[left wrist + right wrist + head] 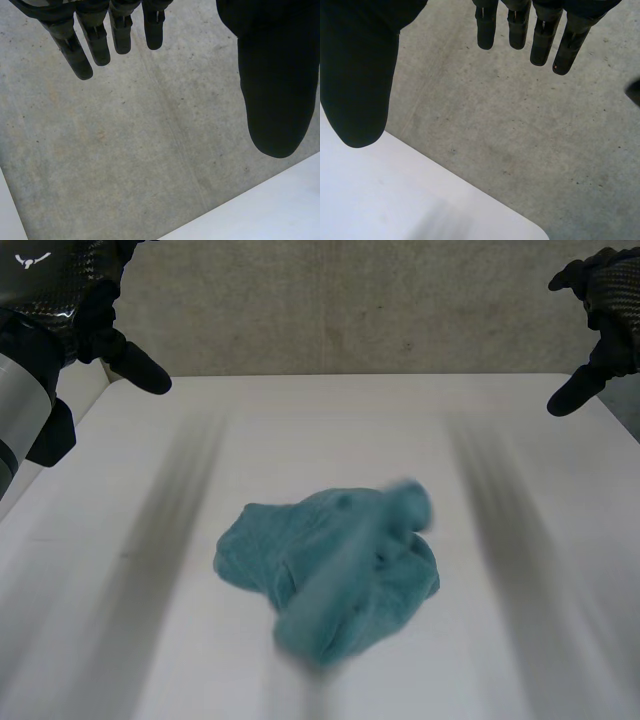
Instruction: Fold the laundry
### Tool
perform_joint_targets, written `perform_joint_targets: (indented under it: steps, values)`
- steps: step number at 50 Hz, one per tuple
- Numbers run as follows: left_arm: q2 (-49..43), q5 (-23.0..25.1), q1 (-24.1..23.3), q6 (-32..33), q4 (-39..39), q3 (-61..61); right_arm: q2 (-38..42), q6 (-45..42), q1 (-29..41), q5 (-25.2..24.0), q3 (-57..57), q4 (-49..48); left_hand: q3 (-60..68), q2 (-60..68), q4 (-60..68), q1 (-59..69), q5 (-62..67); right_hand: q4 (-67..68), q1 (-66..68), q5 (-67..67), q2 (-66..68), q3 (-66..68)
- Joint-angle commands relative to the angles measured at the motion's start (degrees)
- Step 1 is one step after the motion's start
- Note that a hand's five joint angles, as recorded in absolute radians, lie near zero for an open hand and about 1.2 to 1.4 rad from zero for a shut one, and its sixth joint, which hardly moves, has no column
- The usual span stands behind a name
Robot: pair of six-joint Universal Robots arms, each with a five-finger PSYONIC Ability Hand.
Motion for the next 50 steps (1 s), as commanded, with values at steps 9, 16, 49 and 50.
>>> perform_joint_targets:
  steps: [9, 16, 49, 50]
  values:
    - [-2.0, 0.9, -0.7, 0.8, 0.2, -1.9, 0.9, -0.5, 0.1, -6.7, 1.4, 0.6, -2.1, -1.6, -1.9, -1.7, -2.3, -3.3, -1.1, -3.2, -2.7, -2.3]
    - [-7.4, 4.7, -1.9, 0.6, -0.9, -2.3, 2.5, -6.6, 0.1, -8.3, 3.9, 2.7, -0.7, -0.3, -0.5, -0.3, -1.0, -3.3, -1.1, -3.2, -2.7, -2.3]
    - [-17.5, -5.4, -19.8, -19.3, -6.5, -20.0, 15.0, -32.2, -2.8, -31.7, 24.4, -3.6, 2.0, 2.5, 2.2, 2.4, 1.7, 18.5, 20.7, 18.6, 19.1, 19.5]
    - [-18.6, -5.5, -20.0, -19.3, -6.4, -19.7, 15.6, -32.1, -2.8, -31.5, 24.6, -4.9, 1.3, 1.8, 1.5, 1.7, 1.0, 18.7, 20.9, 18.8, 19.3, 19.7]
